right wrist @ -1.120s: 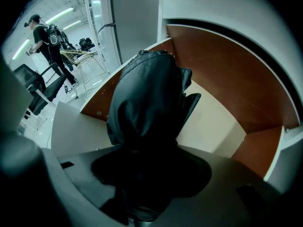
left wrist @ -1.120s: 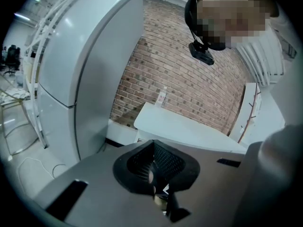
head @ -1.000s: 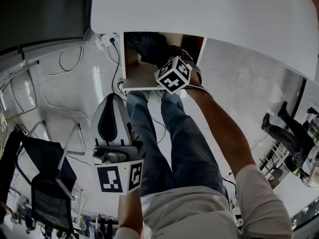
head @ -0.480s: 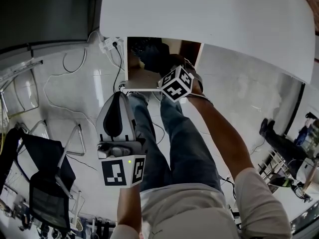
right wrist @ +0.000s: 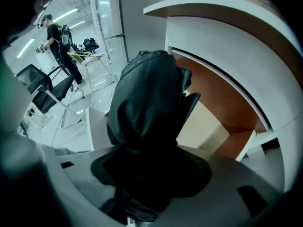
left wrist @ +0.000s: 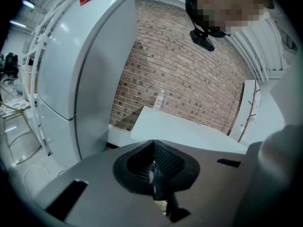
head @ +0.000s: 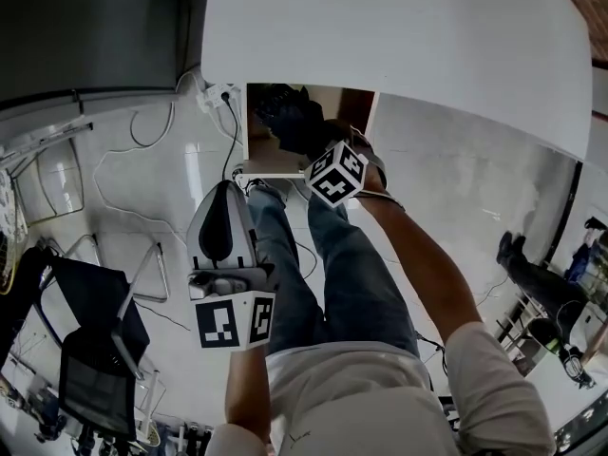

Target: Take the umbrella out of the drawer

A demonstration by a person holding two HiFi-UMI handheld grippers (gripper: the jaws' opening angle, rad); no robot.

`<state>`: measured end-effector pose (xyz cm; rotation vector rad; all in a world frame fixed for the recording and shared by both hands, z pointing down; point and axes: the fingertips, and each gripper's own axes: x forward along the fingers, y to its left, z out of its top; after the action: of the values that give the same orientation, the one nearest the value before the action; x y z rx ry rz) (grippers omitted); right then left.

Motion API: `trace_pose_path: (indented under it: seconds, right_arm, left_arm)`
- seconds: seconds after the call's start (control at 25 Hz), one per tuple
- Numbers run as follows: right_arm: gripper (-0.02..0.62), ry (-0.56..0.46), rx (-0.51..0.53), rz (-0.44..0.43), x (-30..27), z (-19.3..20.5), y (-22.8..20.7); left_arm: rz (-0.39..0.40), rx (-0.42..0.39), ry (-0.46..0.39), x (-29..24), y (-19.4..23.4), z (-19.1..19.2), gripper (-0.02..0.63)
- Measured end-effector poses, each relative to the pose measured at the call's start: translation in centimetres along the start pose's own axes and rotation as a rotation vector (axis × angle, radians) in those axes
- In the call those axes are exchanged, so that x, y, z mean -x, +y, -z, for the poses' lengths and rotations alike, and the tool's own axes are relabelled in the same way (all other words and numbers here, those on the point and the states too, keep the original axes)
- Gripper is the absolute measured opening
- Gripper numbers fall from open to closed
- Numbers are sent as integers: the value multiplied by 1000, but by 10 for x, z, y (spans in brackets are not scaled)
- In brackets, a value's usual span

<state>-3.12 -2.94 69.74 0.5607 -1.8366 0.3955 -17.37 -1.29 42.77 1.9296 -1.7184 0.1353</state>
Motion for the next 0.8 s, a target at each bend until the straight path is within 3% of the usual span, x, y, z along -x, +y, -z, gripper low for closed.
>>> trace_pose_path:
  seconds: [0.8]
  right_arm:
    - [256,-24,44,-36,67,-7,14]
  left_arm:
    - [20,-24,-16,14,-25,-28,15]
